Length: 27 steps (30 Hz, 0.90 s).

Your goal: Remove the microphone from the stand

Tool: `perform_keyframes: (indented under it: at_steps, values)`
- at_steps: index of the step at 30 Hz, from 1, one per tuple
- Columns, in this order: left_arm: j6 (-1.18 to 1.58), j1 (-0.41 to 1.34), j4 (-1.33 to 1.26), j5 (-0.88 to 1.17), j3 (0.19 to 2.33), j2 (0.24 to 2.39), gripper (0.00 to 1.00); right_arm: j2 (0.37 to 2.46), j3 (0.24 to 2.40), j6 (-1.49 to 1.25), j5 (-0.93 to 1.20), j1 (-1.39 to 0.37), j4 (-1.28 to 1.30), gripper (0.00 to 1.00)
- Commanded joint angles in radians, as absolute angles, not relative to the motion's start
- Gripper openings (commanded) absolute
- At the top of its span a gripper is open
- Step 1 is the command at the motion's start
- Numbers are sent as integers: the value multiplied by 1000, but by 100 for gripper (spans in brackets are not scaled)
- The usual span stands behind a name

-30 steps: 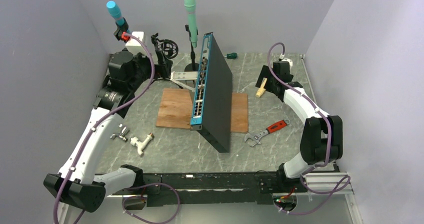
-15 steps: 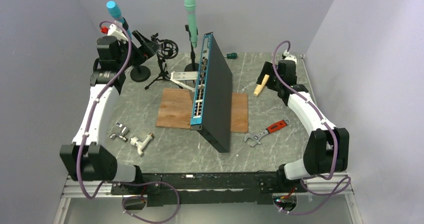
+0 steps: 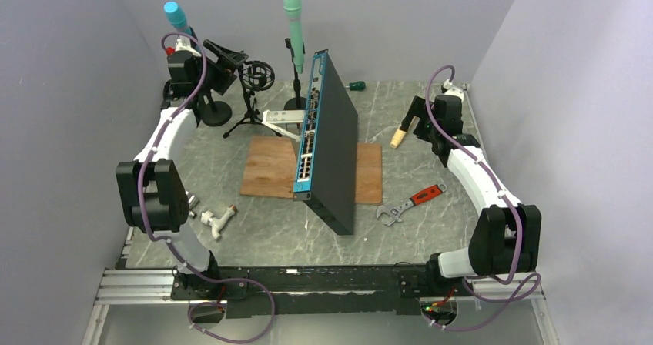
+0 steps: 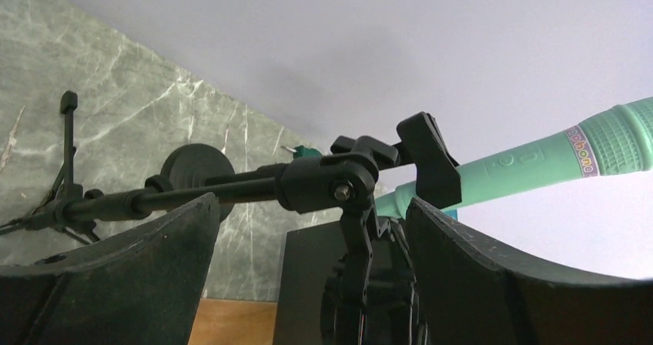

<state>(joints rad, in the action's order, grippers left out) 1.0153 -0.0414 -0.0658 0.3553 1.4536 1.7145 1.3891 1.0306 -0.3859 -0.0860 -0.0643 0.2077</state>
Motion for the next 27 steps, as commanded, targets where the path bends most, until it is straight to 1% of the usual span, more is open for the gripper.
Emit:
perform_keyframes:
  at_steps: [1, 4, 7, 10, 15, 20, 24, 27]
  values:
    - [1016, -38, -205, 360, 1505, 1731, 93, 1348, 1024, -404, -58, -55, 145, 100]
    - [1050, -39, -258, 385, 1481, 1757, 84, 1349, 1017, -408, -52, -53, 136, 100]
    - [1065, -38, -259, 388, 1492, 1787, 71, 1357, 1020, -412, -50, -52, 141, 100]
    - [1077, -37, -249, 409, 1520, 1813, 67, 1368, 1029, -416, -46, -52, 156, 100]
    - [1086, -34, -245, 424, 1537, 1812, 67, 1365, 1024, -419, -44, -50, 148, 100]
    - [1151, -17, -271, 457, 1527, 1802, 74, 1366, 1022, -420, -41, -49, 146, 100]
    - [1208, -8, -284, 455, 1465, 1768, 80, 1369, 1023, -420, -40, -48, 148, 100]
    - [1210, -6, -260, 440, 1448, 1746, 81, 1368, 1024, -420, -38, -48, 151, 100]
